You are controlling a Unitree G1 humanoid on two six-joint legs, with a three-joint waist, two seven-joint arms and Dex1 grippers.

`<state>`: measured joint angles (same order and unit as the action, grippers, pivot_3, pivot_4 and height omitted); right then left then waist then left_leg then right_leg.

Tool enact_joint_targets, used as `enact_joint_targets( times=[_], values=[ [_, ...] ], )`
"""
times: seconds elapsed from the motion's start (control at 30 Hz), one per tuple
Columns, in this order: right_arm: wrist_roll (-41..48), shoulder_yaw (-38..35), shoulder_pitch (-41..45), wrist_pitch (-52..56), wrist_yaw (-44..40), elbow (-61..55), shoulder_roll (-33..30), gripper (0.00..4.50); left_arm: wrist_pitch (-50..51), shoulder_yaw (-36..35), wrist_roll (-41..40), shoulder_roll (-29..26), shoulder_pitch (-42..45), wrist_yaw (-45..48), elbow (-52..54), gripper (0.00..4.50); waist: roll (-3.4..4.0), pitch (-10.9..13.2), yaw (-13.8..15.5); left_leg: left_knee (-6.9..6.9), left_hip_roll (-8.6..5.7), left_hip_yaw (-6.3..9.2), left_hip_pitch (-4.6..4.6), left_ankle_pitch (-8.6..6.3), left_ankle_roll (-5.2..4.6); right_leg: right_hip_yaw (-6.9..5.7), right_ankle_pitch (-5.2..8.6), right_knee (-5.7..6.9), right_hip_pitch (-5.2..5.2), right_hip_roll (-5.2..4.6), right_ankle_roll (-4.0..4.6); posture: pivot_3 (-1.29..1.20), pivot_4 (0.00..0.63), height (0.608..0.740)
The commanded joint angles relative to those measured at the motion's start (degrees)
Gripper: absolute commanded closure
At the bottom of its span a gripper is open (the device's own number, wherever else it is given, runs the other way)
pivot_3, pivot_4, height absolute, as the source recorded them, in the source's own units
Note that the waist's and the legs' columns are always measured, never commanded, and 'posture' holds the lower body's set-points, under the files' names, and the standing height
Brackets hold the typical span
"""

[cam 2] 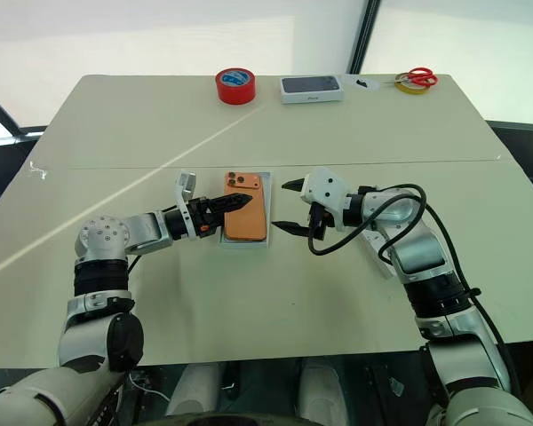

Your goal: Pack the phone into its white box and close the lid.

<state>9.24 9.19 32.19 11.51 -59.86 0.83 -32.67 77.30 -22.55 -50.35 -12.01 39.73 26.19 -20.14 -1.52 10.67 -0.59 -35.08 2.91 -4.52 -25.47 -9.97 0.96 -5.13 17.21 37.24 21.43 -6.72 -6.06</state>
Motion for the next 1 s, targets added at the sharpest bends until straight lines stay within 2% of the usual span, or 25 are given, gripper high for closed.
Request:
enact_joint_targets(
  times=[0.03, 0.17, 0.3, 0.53, 0.57, 0.6, 0.67, 0.73, 0.8, 0.83, 0.93, 1.0],
  values=[
    [0.3, -0.3, 0.1, -0.6, 1.1, -1.4, 0.8, 0.41, 2.7, 3.0, 0.8, -2.3, 1.6, 0.4, 1.6, 1.33, 0.0, 0.0, -0.1, 0.02, 0.01, 0.01, 0.0, 0.0, 0.0, 0.0, 0.0, 0.0, 0.01, 0.01, 0.0, 0.0, 0.15, 0.74],
    [0.1, 0.2, -0.2, -1.1, 1.6, -1.2, 1.2, 0.41, 3.6, 4.7, 1.2, -4.4, 2.6, 0.9, 2.9, 1.33, 0.01, 0.0, -0.1, 0.08, 0.01, -0.02, 0.0, 0.01, 0.01, 0.01, 0.0, 0.0, 0.04, 0.02, 0.0, 0.0, 0.15, 0.74],
    [-0.3, 0.6, 0.0, -1.7, 2.2, -0.6, 1.7, 0.41, 2.4, 6.3, 2.8, -8.9, 3.0, 2.5, 3.7, 1.33, 0.02, 0.0, -0.3, 0.07, 0.02, -0.03, 0.0, 0.01, 0.01, 0.0, 0.0, 0.02, 0.05, 0.05, 0.0, 0.0, 0.15, 0.74],
    [0.6, 0.3, -0.1, -0.8, 2.3, 0.0, 2.3, 0.41, 2.4, 5.5, 2.2, -13.7, 3.5, 4.2, 7.1, 1.33, 0.03, 0.0, 0.0, 0.06, 0.02, 0.01, -0.03, 0.01, 0.03, 0.01, 0.0, 0.0, 0.05, 0.01, 0.0, 0.0, 0.15, 0.74],
    [1.2, -0.1, -0.2, 0.0, 2.2, 0.0, 2.3, 0.98, 0.4, 6.1, 3.0, -14.6, 3.1, 4.7, 8.4, 1.27, 0.03, 0.0, 0.0, 0.06, 0.02, 0.02, -0.04, 0.01, 0.03, 0.01, 0.0, -0.01, 0.05, 0.0, 0.0, 0.0, 0.15, 0.74],
    [0.6, 0.0, -0.3, -0.6, 2.6, 0.4, 2.1, 1.27, -1.9, 6.3, 4.3, -15.0, 2.7, 4.5, 9.0, 1.54, 0.03, 0.0, 0.0, 0.06, 0.02, 0.02, -0.06, 0.01, 0.03, 0.01, 0.0, -0.01, 0.07, -0.02, 0.0, 0.0, 0.15, 0.74],
    [-2.2, 0.8, 0.0, -3.3, 4.1, 2.3, 1.7, 2.25, -9.0, 10.8, 9.8, -17.2, 0.2, 5.5, 10.4, 2.17, 0.04, 0.0, -0.1, 0.06, 0.02, 0.03, -0.06, 0.01, 0.03, 0.01, 0.0, -0.01, 0.07, -0.03, 0.0, 0.0, 0.15, 0.74],
    [-4.8, 1.8, 0.5, -5.4, 5.2, 4.6, 1.5, 3.3, -18.1, 17.0, 15.8, -19.5, -3.0, 8.6, 12.5, 3.14, 0.07, 0.0, -0.2, 0.1, 0.01, -0.02, 0.01, -0.01, 0.06, 0.02, 0.0, -0.01, 0.04, -0.03, 0.0, 0.0, 0.15, 0.74],
    [-7.9, 2.8, 1.5, -7.2, 7.3, 7.9, 1.7, 4.4, -21.5, 18.7, 17.6, -18.8, -4.2, 9.0, 13.0, 4.2, 0.07, 0.0, -0.2, 0.17, 0.01, -0.09, 0.01, -0.03, 0.11, 0.06, 0.0, -0.01, 0.11, -0.03, 0.01, 0.0, 0.15, 0.74],
    [-9.7, 3.5, 1.9, -8.3, 8.2, 9.3, 1.8, 4.49, -23.8, 20.3, 19.3, -18.7, -4.8, 9.4, 13.2, 4.44, 0.07, 0.0, -0.1, 0.17, 0.01, -0.13, -0.01, -0.03, 0.1, 0.06, 0.0, -0.01, 0.13, -0.03, 0.01, 0.0, 0.15, 0.74],
    [-13.5, 5.8, 2.7, -10.5, 9.8, 12.6, 2.5, 4.49, -31.3, 28.0, 26.6, -19.2, -6.2, 11.4, 13.0, 4.44, 0.07, 0.0, 0.0, 0.13, 0.02, -0.12, -0.2, 0.01, 0.05, 0.06, 0.0, 0.0, 0.28, -0.03, 0.02, 0.0, 0.15, 0.74],
    [-15.3, 7.0, 3.1, -10.9, 10.4, 14.1, 2.9, 4.49, -32.7, 29.9, 28.2, -17.3, -5.7, 11.2, 12.2, 4.44, 0.08, 0.0, 0.1, 0.12, 0.0, -0.14, -0.22, 0.01, 0.03, 0.06, 0.0, -0.01, 0.28, -0.04, 0.02, 0.0, 0.15, 0.74]
  ],
)
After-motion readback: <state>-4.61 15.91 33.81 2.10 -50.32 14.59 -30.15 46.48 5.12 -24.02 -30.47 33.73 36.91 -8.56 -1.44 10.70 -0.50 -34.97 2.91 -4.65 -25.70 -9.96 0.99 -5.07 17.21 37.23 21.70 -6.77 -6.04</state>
